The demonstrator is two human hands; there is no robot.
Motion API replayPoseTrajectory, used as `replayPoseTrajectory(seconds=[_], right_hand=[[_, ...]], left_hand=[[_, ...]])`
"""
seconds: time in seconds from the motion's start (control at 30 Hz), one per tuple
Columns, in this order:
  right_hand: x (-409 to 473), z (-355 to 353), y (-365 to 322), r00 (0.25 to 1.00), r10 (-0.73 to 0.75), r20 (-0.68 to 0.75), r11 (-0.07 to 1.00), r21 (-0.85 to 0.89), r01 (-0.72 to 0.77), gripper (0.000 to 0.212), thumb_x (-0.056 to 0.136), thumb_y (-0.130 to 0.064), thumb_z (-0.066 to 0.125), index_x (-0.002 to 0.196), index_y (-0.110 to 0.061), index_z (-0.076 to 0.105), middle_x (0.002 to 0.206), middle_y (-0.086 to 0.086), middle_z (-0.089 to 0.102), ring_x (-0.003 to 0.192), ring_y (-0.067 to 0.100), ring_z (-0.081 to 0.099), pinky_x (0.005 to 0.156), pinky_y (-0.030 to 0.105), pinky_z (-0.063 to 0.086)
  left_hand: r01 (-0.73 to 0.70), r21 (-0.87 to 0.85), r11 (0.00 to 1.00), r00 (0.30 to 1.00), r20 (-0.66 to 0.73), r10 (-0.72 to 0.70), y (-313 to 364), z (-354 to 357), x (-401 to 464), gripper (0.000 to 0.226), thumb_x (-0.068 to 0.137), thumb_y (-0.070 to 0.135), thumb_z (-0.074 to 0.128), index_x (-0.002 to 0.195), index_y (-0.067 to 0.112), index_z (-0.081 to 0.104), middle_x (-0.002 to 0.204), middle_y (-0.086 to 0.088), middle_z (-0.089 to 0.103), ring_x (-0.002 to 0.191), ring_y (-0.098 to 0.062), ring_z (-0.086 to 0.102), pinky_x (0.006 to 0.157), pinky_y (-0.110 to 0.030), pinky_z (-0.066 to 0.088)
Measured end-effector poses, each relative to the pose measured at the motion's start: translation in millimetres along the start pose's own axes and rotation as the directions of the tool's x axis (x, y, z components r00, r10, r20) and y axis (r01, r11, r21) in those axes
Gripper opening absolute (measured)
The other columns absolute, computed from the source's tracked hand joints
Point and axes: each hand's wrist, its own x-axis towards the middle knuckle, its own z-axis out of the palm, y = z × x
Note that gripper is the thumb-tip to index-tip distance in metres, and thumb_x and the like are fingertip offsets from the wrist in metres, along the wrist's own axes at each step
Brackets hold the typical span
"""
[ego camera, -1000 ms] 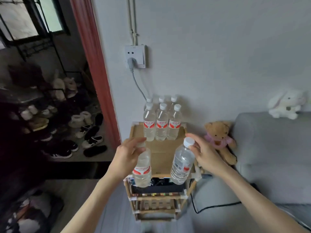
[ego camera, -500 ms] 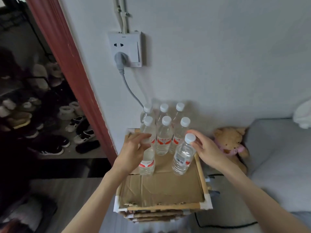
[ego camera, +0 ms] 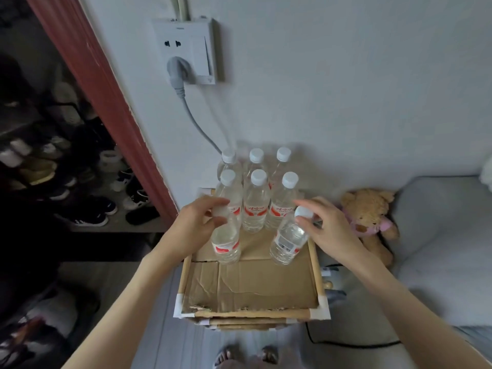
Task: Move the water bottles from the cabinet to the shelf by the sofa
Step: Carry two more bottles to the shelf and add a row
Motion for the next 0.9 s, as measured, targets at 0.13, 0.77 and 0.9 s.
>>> replayPoseTrajectory(seconds=[0.13, 0.77, 0.9], right_hand=[[5, 4, -1, 0.989, 0.050, -0.141, 0.978, -0.195, -0.077, 0.039, 0.070, -0.042, 0.073, 0.088, -0.011, 0.057, 0.084, -0.002, 0.052, 0.071, 0.013, 0.048, 0.062, 0.027, 0.038], [-2, -9, 16, 0.997, 0.051, 0.059, 0.995, -0.084, -0.046, 0.034, 0.079, -0.021, 0.067, 0.111, -0.021, 0.053, 0.100, -0.005, 0.053, 0.087, 0.012, 0.053, 0.079, 0.037, 0.051], [2, -5, 10, 0.991, 0.121, -0.053, 0.983, -0.134, -0.127, 0.037, 0.070, -0.038, 0.073, 0.091, -0.015, 0.053, 0.090, -0.002, 0.058, 0.079, 0.014, 0.053, 0.064, 0.027, 0.041]], left_hand=[[0.026, 0.064, 0.998, 0.996, -0.093, -0.020, 4, 3, 3, 0.036, 0.074, 0.021, 0.072, 0.107, 0.017, 0.059, 0.097, 0.005, 0.056, 0.082, -0.003, 0.053, 0.071, -0.010, 0.041], [-0.097, 0.074, 0.993, 0.988, 0.124, 0.087, -4, -6, 1, 0.041, 0.083, 0.005, 0.060, 0.120, 0.021, 0.056, 0.119, 0.010, 0.052, 0.104, -0.007, 0.052, 0.082, -0.005, 0.038], [0.021, 0.097, 0.995, 0.997, -0.073, -0.014, -1, -4, 3, 0.035, 0.076, 0.013, 0.070, 0.111, 0.017, 0.062, 0.100, 0.005, 0.055, 0.082, -0.013, 0.055, 0.070, -0.010, 0.039]])
